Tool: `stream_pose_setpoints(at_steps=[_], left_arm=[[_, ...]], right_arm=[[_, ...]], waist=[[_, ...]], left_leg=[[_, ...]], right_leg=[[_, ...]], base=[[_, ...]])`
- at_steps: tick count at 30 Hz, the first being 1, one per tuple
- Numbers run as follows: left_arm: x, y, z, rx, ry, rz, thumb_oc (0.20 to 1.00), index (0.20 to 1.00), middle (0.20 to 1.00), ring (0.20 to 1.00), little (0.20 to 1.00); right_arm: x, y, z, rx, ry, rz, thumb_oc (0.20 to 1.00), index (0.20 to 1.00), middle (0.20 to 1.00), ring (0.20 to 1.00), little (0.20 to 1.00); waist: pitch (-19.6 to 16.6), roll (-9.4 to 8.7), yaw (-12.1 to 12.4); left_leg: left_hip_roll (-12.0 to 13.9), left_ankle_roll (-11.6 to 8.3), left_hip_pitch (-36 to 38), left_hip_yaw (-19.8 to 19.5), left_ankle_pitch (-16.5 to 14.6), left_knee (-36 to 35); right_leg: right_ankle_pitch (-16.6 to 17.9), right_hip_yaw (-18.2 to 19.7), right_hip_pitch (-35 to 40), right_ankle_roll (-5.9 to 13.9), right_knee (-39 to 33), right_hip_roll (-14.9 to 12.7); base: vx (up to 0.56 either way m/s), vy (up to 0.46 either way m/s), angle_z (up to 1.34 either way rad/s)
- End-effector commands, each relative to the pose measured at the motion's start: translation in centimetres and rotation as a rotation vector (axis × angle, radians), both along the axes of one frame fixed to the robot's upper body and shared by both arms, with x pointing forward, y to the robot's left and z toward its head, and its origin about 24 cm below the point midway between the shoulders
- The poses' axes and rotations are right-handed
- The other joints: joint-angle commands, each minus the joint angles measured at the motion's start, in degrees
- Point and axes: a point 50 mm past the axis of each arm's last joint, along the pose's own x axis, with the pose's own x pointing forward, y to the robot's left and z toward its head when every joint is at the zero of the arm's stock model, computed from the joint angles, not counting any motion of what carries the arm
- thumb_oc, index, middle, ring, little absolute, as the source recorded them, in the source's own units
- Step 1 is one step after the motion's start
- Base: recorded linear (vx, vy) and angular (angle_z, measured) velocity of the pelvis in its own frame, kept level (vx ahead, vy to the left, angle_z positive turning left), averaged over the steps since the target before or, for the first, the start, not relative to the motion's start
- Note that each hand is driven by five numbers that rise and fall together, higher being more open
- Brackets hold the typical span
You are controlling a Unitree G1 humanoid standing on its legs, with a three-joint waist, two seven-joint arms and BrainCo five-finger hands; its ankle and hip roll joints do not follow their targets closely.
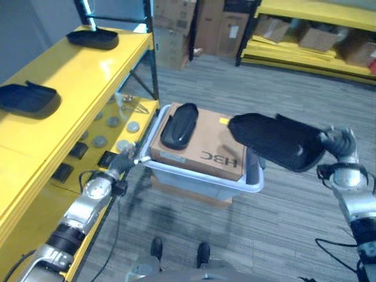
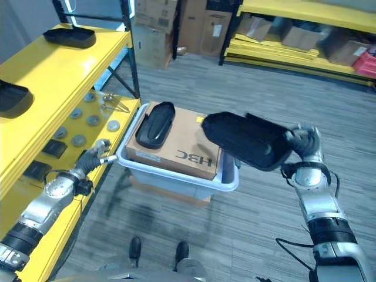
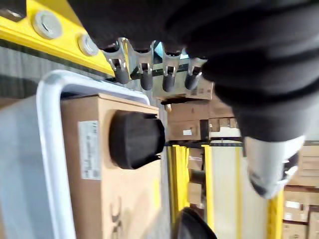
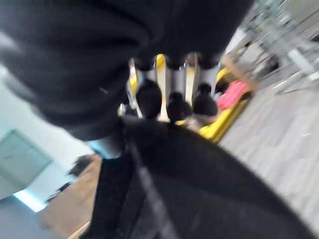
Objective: Move parts from the plastic box to the shelf.
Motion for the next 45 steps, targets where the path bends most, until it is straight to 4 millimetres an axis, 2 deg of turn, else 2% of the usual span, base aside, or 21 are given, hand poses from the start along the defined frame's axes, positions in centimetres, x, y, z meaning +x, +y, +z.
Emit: stream_pose_setpoints(at_steps=[1,3,6,10,15,17,20,21,23,31,33,38,40,45], left_arm=[[0.4,-1.8,1.0,-0.208,0.016,-0.031,1.0,1.0,1.0,1.0,1.0],[0.5,-3.1,1.6,-0.28,0.014,-0.063,1.0,1.0,1.0,1.0,1.0],[0.5,-6.4,2.6,-0.471,0.084,-0.151,1.0,1.0,1.0,1.0,1.0],[0.1,-9.7,2.1,-0.649,0.247,-0.195,1.0,1.0,1.0,1.0,1.0],[-2.4,-13.9,1.1,-0.924,0.533,-0.35,1.0,1.0,1.0,1.0,1.0],[-2.5,-14.7,1.3,-1.032,0.535,-0.378,1.0,1.0,1.0,1.0,1.0],[-2.1,-14.9,2.0,-1.105,0.444,-0.415,1.0,1.0,1.0,1.0,1.0],[-2.0,-14.9,3.0,-1.156,0.37,-0.454,1.0,1.0,1.0,1.0,1.0],[-1.8,-15.0,3.7,-1.175,0.313,-0.471,1.0,1.0,1.0,1.0,1.0],[-1.5,-15.5,5.1,-1.179,0.219,-0.465,1.0,1.0,1.0,1.0,1.0],[-1.2,-15.9,4.8,-1.105,0.213,-0.414,1.0,1.0,1.0,1.0,1.0],[-0.7,-15.9,4.3,-1.068,0.215,-0.348,1.0,1.0,1.0,1.0,1.0],[-0.2,-15.6,4.1,-0.992,0.168,-0.285,1.0,1.0,1.0,1.0,1.0],[1.3,-13.5,4.8,-0.918,-0.024,-0.026,1.0,1.0,1.0,1.0,1.0]], right_arm=[[0.3,0.6,5.3,-0.219,-0.259,-0.019,0.2,0.2,0.2,0.2,0.2],[0.4,2.2,6.5,-0.268,-0.337,0.03,0.2,0.2,0.2,0.2,0.2],[0.7,6.2,9.8,-0.385,-0.515,0.162,0.2,0.2,0.2,0.2,0.2],[0.8,11.0,12.7,-0.432,-0.69,0.302,0.2,0.2,0.2,0.2,0.2],[1.5,14.3,13.0,-0.443,-0.762,0.387,0.2,0.2,0.2,0.2,0.2],[1.8,15.5,12.8,-0.422,-0.746,0.446,0.2,0.2,0.2,0.2,0.2],[2.1,16.3,11.9,-0.405,-0.713,0.493,0.2,0.2,0.2,0.2,0.2],[2.3,16.9,10.8,-0.371,-0.687,0.525,0.2,0.2,0.2,0.2,0.2],[2.3,17.4,10.0,-0.343,-0.677,0.552,0.2,0.2,0.2,0.2,0.2],[1.9,20.2,8.2,-0.214,-0.672,0.673,0.2,0.2,0.2,0.2,0.2],[1.2,21.7,8.2,-0.169,-0.706,0.737,0.2,0.2,0.2,0.2,0.2],[0.7,22.6,8.2,-0.124,-0.723,0.769,0.2,0.2,0.2,0.2,0.2],[0.3,23.3,8.2,-0.089,-0.725,0.794,0.2,0.2,0.2,0.2,0.2],[-0.1,23.8,7.1,0.015,-0.673,0.822,0.2,0.2,0.2,0.2,0.2]], waist=[[-2.3,-1.45,1.1],[-2.6,-1.49,0.8],[-3.4,-1.44,0.5],[-4.1,-1.39,0.7],[-4.5,-1.15,1.8],[-4.5,-1.19,2.0],[-4.5,-1.26,2.2],[-4.4,-1.32,2.4],[-4.4,-1.36,2.4],[-4.0,-1.44,2.4],[-4.1,-1.45,2.3],[-4.2,-1.52,2.1],[-4.3,-1.49,2.0],[-4.2,-1.58,1.7]], left_leg=[[2.8,-1.91,1.3,3.4,-1.6,-0.1],[2.8,-1.84,1.6,3.5,-1.8,-0.1],[3.1,-1.89,2.2,3.9,-2.5,-0.1],[3.1,-1.79,3.0,4.3,-3.3,-0.1],[2.8,-1.71,3.1,3.7,-3.8,-0.1],[2.5,-1.59,3.1,3.5,-4.0,-0.1],[2.4,-1.51,3.1,3.3,-4.1,-0.1],[2.4,-1.43,3.0,3.3,-4.1,-0.1],[2.4,-1.41,3.1,3.3,-4.1,-0.1],[2.5,-1.35,3.5,3.4,-4.3,-0.1],[2.4,-1.26,3.6,3.6,-4.4,-0.1],[2.4,-1.21,3.8,3.7,-4.5,-0.1],[2.4,-1.14,3.9,3.9,-4.5,-0.1],[2.5,-1.14,4.0,3.8,-4.5,-0.1]], right_leg=[[-2.1,2.2,1.5,3.83,0.3,-3.4],[-2.4,2.2,1.9,3.75,0.3,-3.3],[-3.2,2.1,2.7,3.57,0.2,-3.1],[-3.7,1.9,3.3,3.48,0.1,-3.0],[-3.9,0.8,3.7,3.81,-0.2,-3.5],[-4.0,0.5,3.7,3.93,-0.1,-3.8],[-3.9,0.2,3.7,3.97,-0.1,-4.0],[-3.9,0.1,3.8,3.91,-0.1,-4.0],[-3.9,0.1,3.8,3.85,-0.1,-4.0],[-3.8,0.3,3.9,3.68,-0.1,-3.9],[-3.7,0.4,3.9,3.7,-0.1,-3.8],[-3.7,0.6,3.9,3.74,-0.2,-3.8],[-3.6,0.8,3.8,3.74,-0.3,-3.8],[-3.4,1.1,3.6,3.77,-0.3,-3.8]], base=[[-0.06,-0.015,0.0],[-0.06,-0.008,-0.03],[-0.05,0.023,-0.07],[-0.02,0.036,-0.08],[0.0,0.045,0.06],[0.01,0.037,0.04],[0.0,0.003,0.01],[0.01,0.01,0.03],[0.0,0.0,0.0],[0.0,0.0,0.0],[0.03,-0.003,0.0],[0.0,0.0,0.0],[0.01,0.003,-0.02],[0.0,0.001,-0.01]])
